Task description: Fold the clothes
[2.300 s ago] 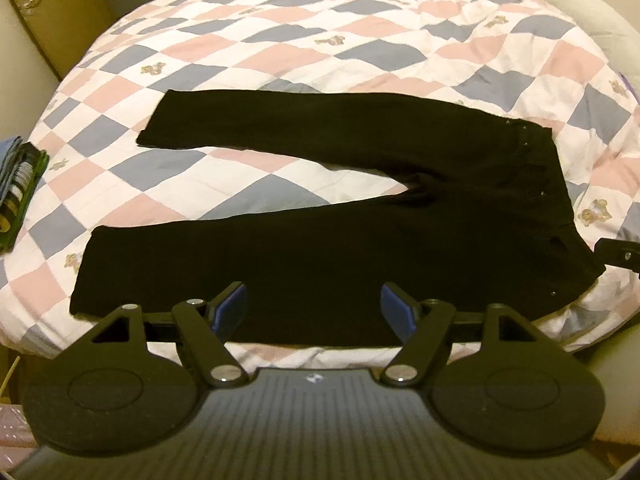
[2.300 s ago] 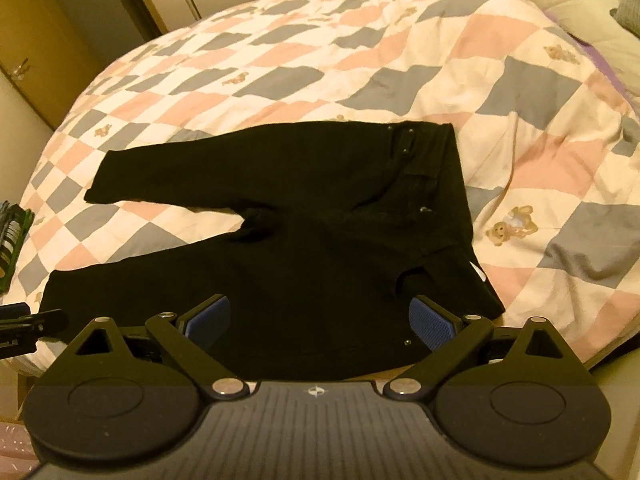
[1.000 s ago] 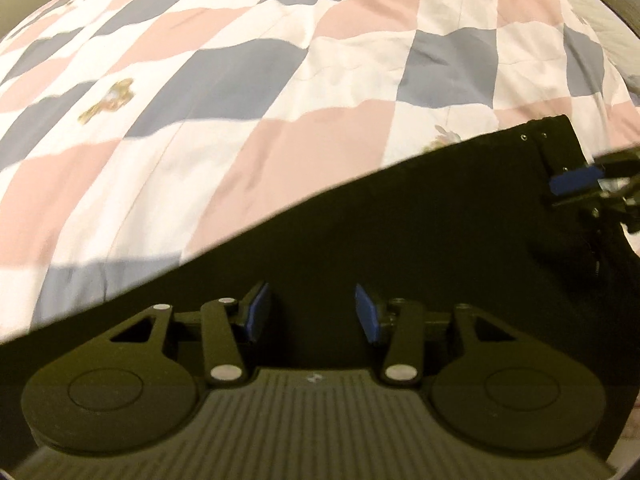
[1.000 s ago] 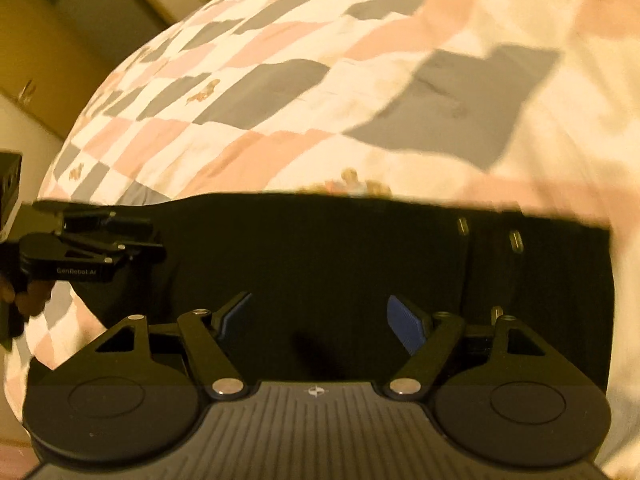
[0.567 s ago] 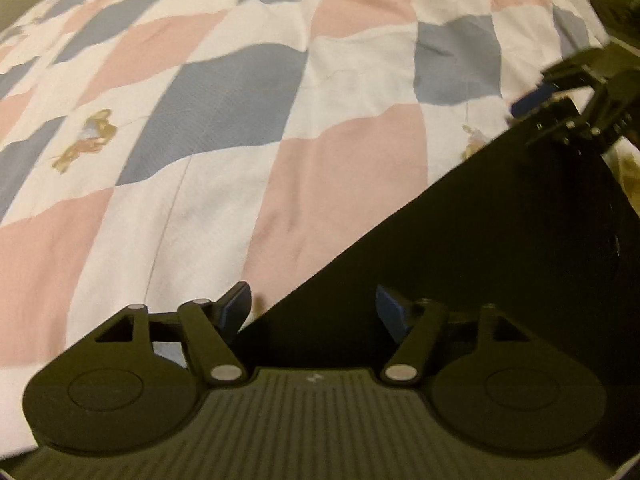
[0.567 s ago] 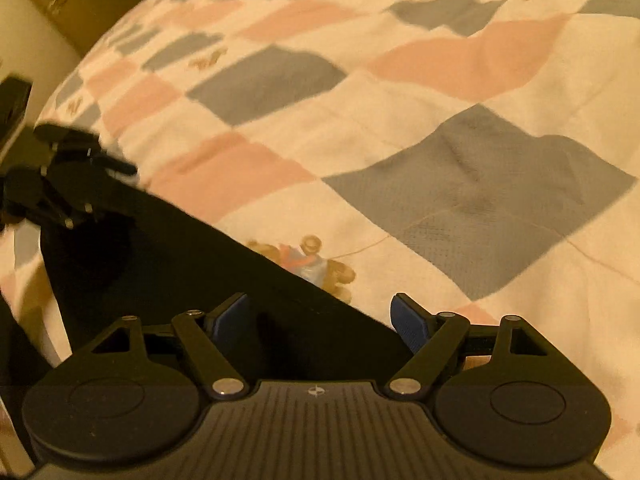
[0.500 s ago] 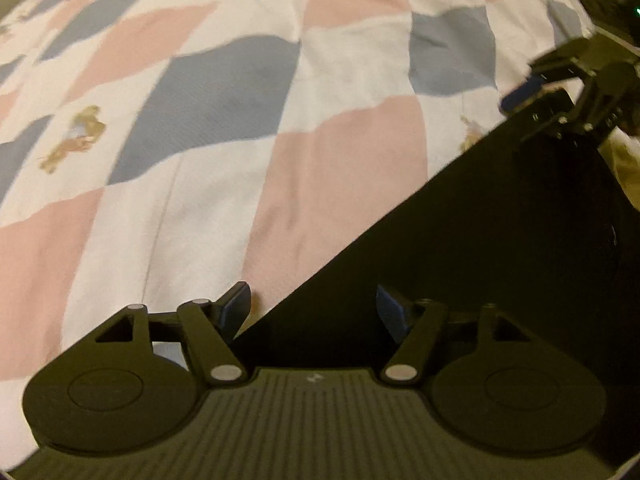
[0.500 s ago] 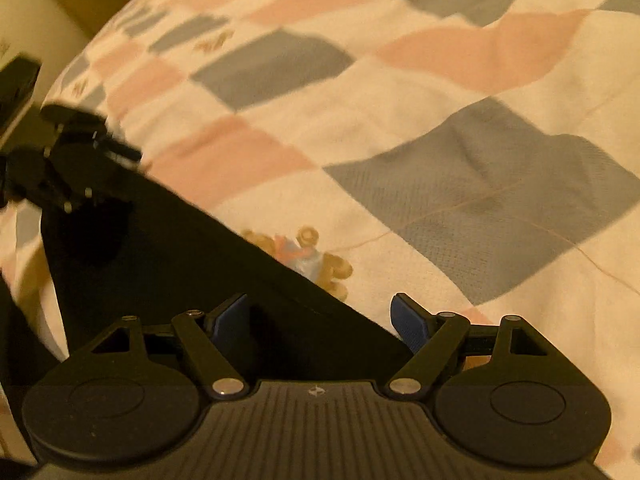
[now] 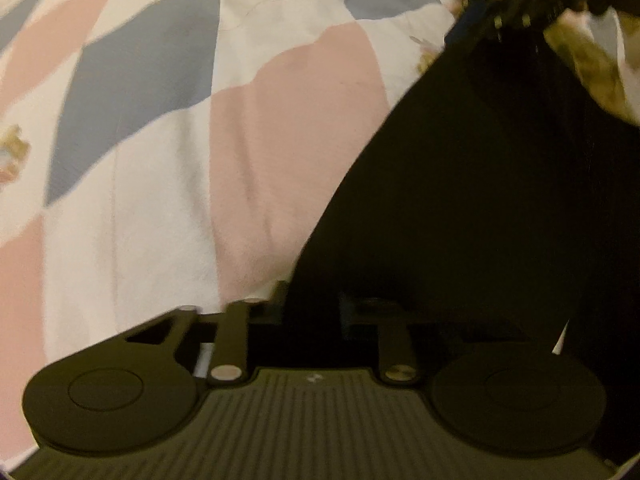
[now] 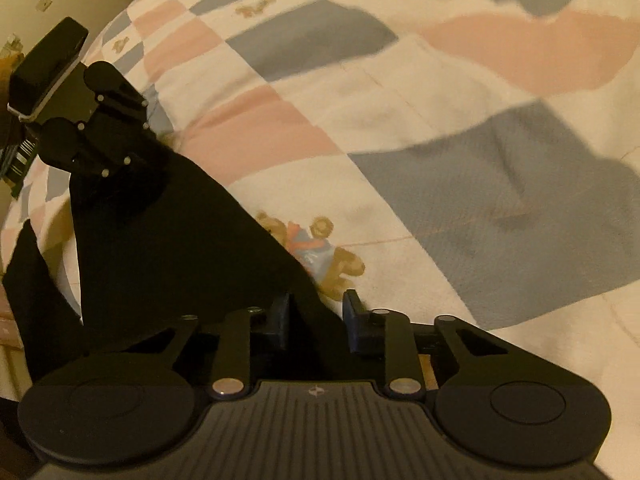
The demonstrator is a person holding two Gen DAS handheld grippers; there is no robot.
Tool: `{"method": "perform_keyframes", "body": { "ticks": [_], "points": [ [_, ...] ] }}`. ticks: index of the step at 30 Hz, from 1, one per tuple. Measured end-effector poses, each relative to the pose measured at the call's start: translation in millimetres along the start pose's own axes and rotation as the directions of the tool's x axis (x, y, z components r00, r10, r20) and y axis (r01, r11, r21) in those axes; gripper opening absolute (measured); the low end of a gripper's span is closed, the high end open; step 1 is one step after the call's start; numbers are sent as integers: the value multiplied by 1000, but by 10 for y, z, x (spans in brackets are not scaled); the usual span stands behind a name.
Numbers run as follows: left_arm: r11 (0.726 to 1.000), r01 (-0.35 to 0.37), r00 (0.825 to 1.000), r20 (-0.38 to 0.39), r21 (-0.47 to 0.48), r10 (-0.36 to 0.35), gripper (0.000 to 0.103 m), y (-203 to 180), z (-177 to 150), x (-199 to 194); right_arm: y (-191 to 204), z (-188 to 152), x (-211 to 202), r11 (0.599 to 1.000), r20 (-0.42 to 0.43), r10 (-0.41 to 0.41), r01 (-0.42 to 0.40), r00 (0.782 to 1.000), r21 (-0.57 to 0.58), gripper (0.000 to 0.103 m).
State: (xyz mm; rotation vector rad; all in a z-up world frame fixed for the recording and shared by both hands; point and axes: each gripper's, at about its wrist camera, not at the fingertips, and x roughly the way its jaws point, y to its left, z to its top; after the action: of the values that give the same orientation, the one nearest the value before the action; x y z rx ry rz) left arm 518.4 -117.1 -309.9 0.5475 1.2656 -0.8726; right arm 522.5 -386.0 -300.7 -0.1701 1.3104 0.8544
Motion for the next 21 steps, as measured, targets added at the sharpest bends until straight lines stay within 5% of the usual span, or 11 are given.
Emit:
{"method": "perform_keyframes", "body": {
  "ticks": [4, 9, 14, 21],
  "points": [
    [994, -109, 989, 101, -31, 112, 5, -246, -177, -345, 375, -155, -308, 994, 95, -88, 94, 992, -60, 20],
    [972, -209, 952, 205, -105, 227, 5, -822, -523, -912, 1016, -526, -774, 975, 234, -171, 199, 957, -101, 15],
    [952, -256, 931, 223, -168, 289, 5, -1678, -907, -1355, 1730, -1159, -1104, 960, 289, -201, 248, 936, -134, 12],
    [913, -217, 952, 130, -346, 276, 6, -2957, -1573, -1231, 2215, -2295, -979, 974, 209, -212, 225, 955, -38, 11]
  ]
}}
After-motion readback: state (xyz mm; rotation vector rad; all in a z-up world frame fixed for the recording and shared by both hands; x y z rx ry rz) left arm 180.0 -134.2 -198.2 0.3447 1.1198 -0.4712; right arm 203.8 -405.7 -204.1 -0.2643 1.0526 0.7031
